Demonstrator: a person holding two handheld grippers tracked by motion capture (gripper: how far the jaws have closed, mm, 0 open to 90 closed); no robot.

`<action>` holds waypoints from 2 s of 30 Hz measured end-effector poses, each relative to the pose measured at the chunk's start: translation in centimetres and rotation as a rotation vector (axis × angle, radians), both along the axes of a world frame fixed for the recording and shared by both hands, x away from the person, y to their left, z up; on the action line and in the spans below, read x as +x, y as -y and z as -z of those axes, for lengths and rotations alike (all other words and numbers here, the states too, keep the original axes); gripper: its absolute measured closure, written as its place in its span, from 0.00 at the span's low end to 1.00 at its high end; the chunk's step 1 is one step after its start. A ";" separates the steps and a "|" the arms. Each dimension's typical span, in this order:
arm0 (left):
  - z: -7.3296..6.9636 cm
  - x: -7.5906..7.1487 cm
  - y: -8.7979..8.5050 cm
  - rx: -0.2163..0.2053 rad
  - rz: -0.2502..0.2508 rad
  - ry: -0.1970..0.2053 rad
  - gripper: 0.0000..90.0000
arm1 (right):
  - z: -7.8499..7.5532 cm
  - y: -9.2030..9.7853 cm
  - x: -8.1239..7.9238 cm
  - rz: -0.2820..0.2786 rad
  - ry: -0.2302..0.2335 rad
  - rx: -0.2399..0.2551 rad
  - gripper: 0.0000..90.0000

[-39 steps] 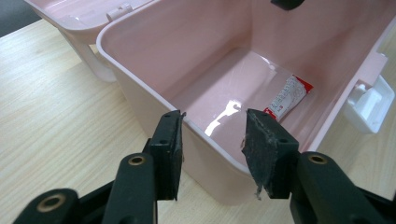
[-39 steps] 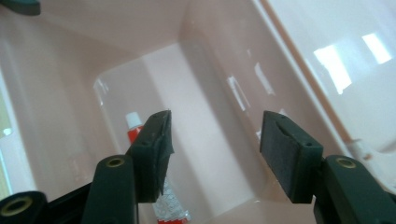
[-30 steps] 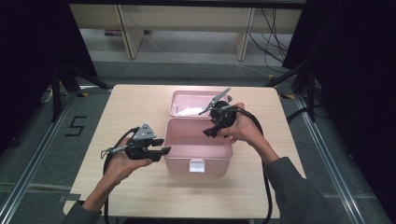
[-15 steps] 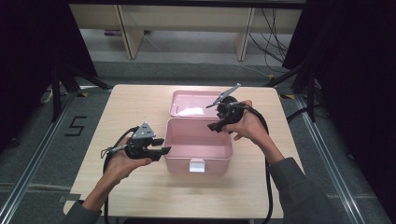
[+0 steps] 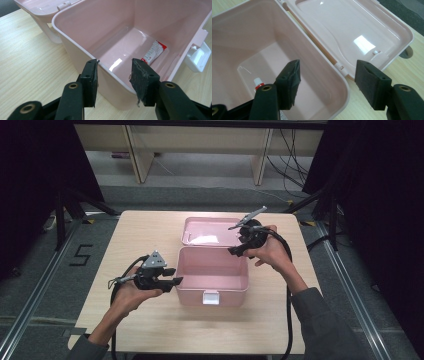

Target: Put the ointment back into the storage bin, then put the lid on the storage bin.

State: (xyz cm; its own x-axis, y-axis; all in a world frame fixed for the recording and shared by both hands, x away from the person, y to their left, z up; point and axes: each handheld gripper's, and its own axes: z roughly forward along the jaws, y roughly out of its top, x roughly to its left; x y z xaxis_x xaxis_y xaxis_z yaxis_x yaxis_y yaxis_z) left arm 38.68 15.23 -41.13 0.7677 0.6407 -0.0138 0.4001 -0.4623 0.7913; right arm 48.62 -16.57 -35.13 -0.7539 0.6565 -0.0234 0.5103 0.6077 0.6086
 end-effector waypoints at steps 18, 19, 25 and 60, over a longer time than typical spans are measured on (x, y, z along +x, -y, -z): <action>0.0 -0.1 0.1 0.010 -0.004 0.012 0.63 | -0.1 0.7 0.0 0.043 0.006 -0.008 0.41; 0.1 -0.2 0.1 0.006 -0.008 0.012 0.63 | -0.1 0.8 0.1 0.044 0.008 -0.004 0.41; 0.0 -0.1 0.1 0.012 -0.008 0.014 0.63 | 0.0 1.3 1.0 0.076 0.013 0.007 0.41; 0.0 -0.2 0.2 0.021 -0.009 0.023 0.63 | 2.5 1.7 8.2 0.335 0.005 0.026 0.74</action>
